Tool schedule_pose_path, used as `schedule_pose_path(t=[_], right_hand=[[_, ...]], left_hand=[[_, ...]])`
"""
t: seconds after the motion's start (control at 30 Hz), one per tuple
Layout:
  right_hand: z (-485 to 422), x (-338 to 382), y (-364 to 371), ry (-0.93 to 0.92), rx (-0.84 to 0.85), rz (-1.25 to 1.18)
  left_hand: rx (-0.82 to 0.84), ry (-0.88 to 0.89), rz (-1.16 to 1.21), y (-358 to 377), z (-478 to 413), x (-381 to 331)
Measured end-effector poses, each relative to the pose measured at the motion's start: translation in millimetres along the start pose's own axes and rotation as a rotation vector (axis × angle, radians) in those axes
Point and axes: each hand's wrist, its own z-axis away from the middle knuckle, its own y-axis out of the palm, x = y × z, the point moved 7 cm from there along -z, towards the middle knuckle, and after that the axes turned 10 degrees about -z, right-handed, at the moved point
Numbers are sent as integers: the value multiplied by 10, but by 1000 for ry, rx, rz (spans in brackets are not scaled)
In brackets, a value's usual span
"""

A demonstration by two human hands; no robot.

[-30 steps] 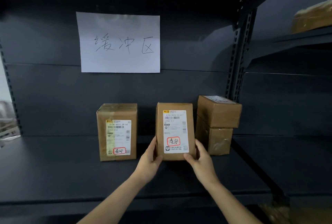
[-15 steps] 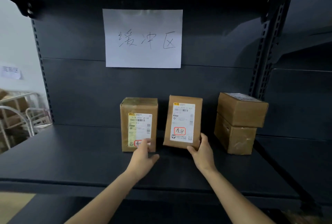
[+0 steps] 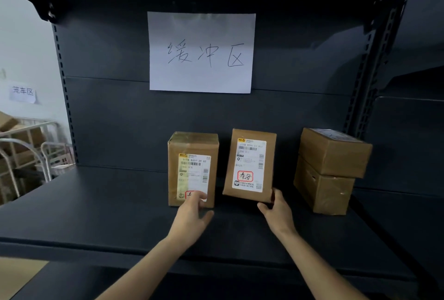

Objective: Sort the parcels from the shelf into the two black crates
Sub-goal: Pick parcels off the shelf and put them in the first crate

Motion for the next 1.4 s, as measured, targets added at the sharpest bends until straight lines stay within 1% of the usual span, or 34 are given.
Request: schedule_pose_path(t=[0.3,0.43,0.53,0.63,0.73,0.87,0.97,1.1,1.17,1.2,1.3,1.37,1.4], right_hand=[[-48,108,-125,-23,-3,-53],[-117,186,-114,-48,30,-65],[-119,136,-77,-59,68,-67],[-73,-10,-90,-50,46,-73],[-82,-96,-103,-45,9,-30],[-156,-128,-30,-36,14,57],[-191,-146,1,-20,19,100],[-212,-156,-5,-16,31,90],[-218,-144,-5,-33,39,67],[-222,-137,-7,-42,40,53],[-249,-124,-2,-63,52,34],[-286,-125,18,-65,70,17],[-306,-127,32,-63,80,4]], left_hand=[[39,86,-30,320,-149,-427],[70,31,70,456,-296,-552],[70,-14,97,518,-333,-545],[87,-12,86,599,-289,-491],[125,-30,100,675,-255,-434],[184,-63,66,722,-290,-360],[217,-46,57,728,-302,-349],[240,-19,5,652,-224,-332],[201,23,-53,517,-134,-282],[154,65,-93,417,-83,-248],[-48,167,-258,26,48,-62],[-159,161,-399,-239,46,139],[-188,134,-467,-348,9,249]])
